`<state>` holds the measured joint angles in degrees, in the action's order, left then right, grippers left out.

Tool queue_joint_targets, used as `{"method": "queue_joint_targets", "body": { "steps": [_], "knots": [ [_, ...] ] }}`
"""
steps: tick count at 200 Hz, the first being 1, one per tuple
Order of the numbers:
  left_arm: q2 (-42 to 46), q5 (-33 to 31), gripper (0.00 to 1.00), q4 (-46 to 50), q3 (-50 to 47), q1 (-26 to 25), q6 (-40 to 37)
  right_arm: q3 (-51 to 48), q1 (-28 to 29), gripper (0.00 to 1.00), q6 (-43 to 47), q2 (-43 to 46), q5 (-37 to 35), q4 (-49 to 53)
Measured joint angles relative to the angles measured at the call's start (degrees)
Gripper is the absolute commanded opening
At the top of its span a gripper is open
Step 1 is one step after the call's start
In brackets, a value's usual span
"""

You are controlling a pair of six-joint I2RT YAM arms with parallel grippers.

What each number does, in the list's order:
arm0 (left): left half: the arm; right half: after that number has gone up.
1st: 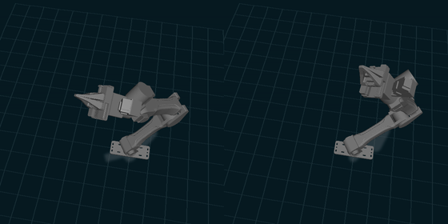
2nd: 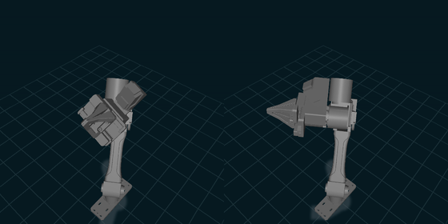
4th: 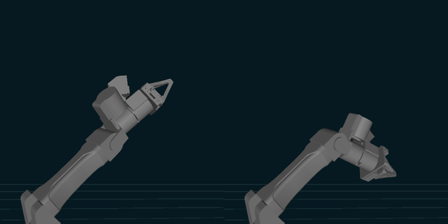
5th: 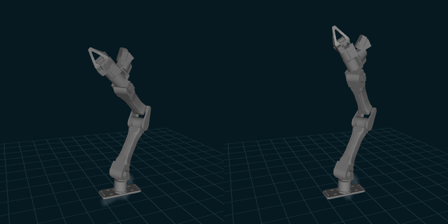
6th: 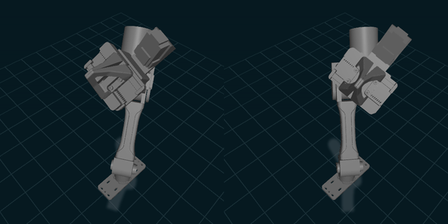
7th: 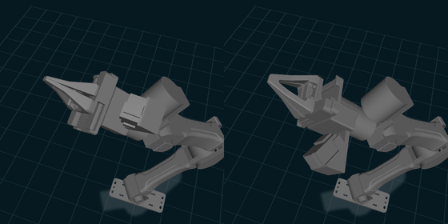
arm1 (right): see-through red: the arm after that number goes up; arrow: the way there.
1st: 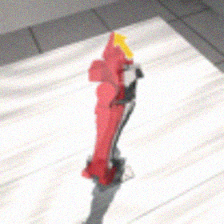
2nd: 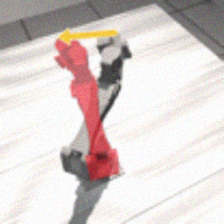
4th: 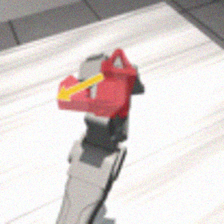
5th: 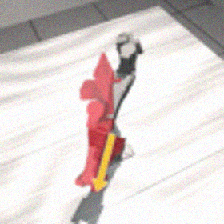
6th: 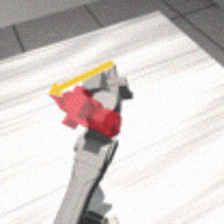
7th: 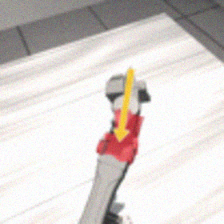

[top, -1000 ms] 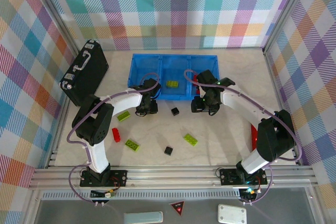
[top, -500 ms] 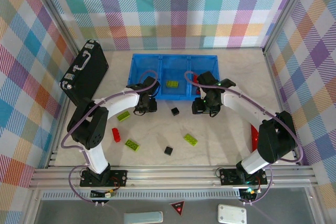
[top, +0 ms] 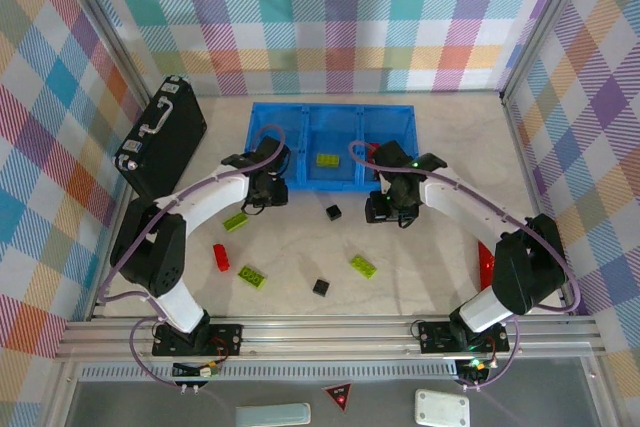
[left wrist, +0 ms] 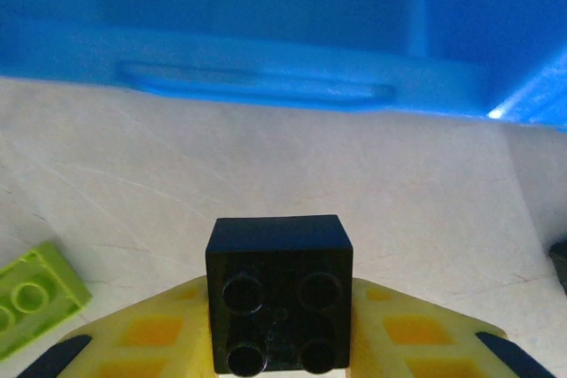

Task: Sort the legos into containers by color
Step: Place the lego in the container.

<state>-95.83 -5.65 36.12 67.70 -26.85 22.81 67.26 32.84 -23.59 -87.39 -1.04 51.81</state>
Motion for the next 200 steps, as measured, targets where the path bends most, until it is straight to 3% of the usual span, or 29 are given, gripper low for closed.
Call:
{"method": "queue_joint_targets", "body": {
  "steps": [60, 122, 200],
  "knots": [
    [-1.36, 0.48, 0.34, 2.91, 6.21, 4.28, -4.94, -0.52, 1.36, 0.5, -1.7, 1.11, -1.01, 1.51],
    [-9.81, 1.77, 0.34, 3.23, 16.35, 8.26, -8.85, -0.52, 2.12, 0.51, -2.82, 1.51, -2.19, 3.41],
    [-20.59, 2.8, 0.34, 4.48, 26.73, 8.79, -11.32, -0.52, 2.54, 0.51, -3.43, 1.75, -2.86, 4.31]
  ]
}}
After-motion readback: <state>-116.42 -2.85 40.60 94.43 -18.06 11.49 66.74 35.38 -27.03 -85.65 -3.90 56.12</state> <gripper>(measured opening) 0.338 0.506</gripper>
